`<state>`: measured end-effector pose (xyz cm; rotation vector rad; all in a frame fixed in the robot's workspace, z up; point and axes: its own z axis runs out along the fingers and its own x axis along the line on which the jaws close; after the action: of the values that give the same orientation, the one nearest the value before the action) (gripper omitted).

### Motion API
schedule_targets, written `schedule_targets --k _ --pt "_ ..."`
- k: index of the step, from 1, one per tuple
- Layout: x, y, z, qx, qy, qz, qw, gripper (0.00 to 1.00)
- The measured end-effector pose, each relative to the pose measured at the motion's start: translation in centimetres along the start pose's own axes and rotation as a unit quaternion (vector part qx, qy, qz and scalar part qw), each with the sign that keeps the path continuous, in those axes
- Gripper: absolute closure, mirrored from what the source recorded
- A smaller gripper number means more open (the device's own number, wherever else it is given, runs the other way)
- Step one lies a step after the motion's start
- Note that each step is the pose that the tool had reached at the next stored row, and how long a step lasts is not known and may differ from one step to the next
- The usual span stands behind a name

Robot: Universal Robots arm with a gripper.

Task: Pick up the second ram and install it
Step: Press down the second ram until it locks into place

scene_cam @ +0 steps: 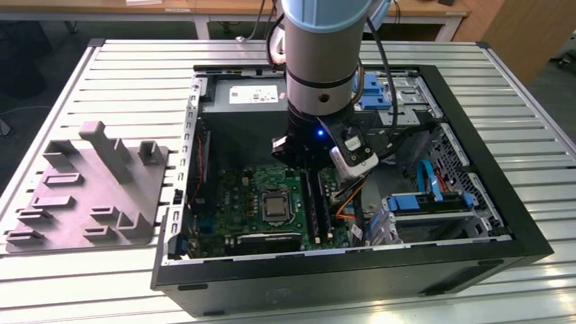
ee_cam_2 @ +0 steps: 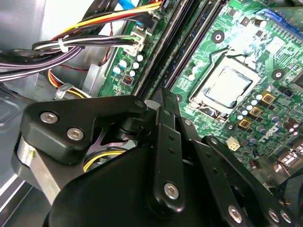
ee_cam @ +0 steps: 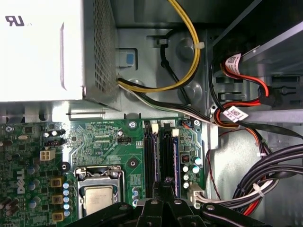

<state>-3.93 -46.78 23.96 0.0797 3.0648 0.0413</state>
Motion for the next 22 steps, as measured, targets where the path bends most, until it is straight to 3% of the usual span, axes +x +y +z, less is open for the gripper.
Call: schedule_targets --k 11,22 --pt "0.0 0.32 0.04 -0.0035 0.0002 -0.001 1.0 0.9" --pt "0.05 1.39 0.28 -0.0062 0.0004 -0.002 1.0 0.9"
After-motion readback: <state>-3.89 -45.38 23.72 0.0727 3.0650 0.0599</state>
